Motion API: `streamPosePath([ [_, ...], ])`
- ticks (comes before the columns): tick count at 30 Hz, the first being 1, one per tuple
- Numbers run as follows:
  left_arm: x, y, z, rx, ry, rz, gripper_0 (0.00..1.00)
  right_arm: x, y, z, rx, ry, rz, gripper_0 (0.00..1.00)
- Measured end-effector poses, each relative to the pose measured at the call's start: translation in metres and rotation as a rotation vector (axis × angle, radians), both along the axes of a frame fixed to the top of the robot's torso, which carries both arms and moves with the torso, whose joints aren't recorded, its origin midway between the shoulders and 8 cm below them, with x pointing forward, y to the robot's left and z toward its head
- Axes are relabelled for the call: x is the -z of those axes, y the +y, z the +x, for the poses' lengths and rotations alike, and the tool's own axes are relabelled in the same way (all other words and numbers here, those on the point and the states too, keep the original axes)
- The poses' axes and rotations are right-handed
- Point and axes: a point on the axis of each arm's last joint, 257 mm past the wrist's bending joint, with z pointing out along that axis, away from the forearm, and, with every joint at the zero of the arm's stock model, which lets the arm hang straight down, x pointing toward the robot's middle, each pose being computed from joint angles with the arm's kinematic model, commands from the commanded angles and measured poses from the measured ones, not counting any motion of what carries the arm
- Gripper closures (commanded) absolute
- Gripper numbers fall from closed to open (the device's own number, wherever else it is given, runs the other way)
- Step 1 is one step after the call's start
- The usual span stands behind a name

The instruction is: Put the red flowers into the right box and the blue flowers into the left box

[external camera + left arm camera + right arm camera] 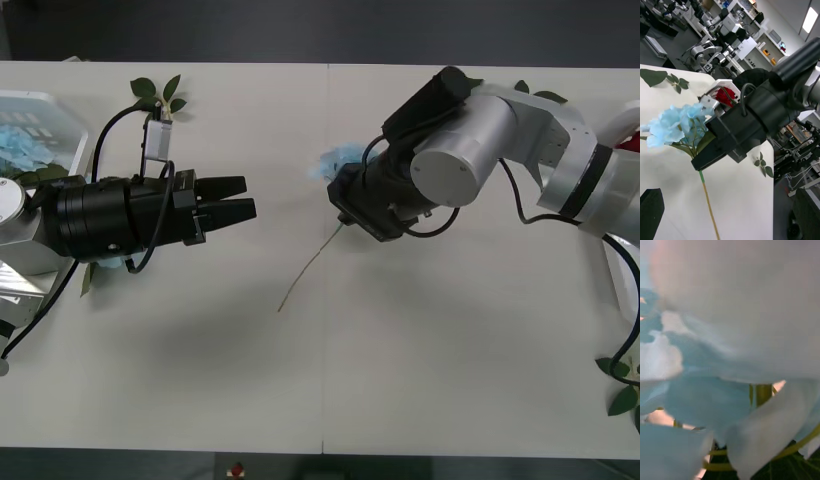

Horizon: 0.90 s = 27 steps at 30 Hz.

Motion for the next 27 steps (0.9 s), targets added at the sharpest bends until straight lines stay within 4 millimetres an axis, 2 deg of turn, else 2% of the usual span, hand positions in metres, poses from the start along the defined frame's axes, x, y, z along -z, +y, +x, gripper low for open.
streamPosePath([
  [5,0.0,0.0,0.0,0.001,-0.03,0.009,0.0,-0.028,0.011,0.003,-0.216,-0.165,0.018,1.0],
  [10,0.0,0.0,0.0,0.0,-0.03,0.009,0.0,-0.074,0.037,0.011,-0.234,-0.261,0.19,1.0],
  [14,0.0,0.0,0.0,0.0,-0.03,0.009,0.0,-0.119,0.064,0.012,-0.331,-0.395,0.294,1.0],
  [17,0.0,0.0,0.0,0.0,-0.029,0.009,0.0,-0.143,0.082,0.01,-0.379,-0.467,0.346,1.0],
  [21,0.0,0.0,0.0,0.0,-0.029,0.009,0.0,-0.159,0.098,0.004,-0.444,-0.532,0.38,1.0],
  [27,0.0,0.0,0.0,0.0,-0.029,0.009,0.0,-0.157,0.099,0.005,-0.578,-0.685,0.289,1.0],
])
